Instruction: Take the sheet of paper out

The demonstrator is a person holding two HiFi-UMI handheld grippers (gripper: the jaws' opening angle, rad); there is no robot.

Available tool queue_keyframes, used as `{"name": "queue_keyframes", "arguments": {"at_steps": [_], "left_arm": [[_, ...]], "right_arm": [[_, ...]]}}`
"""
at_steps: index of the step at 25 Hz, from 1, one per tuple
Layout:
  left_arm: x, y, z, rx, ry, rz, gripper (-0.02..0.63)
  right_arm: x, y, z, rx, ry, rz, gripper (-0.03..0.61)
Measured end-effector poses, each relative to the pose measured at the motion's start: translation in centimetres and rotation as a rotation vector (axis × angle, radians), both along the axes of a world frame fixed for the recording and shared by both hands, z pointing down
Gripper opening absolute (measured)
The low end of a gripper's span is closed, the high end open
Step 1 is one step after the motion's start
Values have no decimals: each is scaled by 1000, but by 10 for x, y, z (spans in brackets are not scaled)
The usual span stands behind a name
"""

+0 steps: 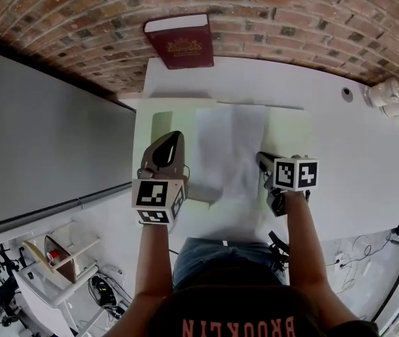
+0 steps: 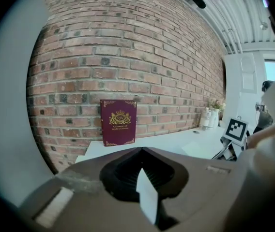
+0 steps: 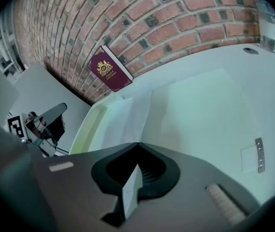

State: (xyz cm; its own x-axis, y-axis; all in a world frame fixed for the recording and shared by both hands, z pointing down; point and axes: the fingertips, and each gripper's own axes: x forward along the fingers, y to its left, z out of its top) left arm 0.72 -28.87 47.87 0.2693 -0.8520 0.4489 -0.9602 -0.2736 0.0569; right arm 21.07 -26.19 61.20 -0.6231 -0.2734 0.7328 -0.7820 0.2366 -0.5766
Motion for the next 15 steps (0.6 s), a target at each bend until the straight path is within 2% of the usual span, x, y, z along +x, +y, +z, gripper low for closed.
{"name": "queue_keyframes", "arguments": {"at_steps": [5, 10, 15], "left_arm": [[18, -8, 2, -2, -4, 11, 0], [31, -15, 4, 1, 1, 2, 0], [43, -14, 7, 0, 6, 6, 0]], "right_arm": [[18, -2, 2, -8, 9, -3, 2], [37, -1, 2, 9, 74, -52, 3], [52, -1, -1, 22, 85, -45, 2]]}}
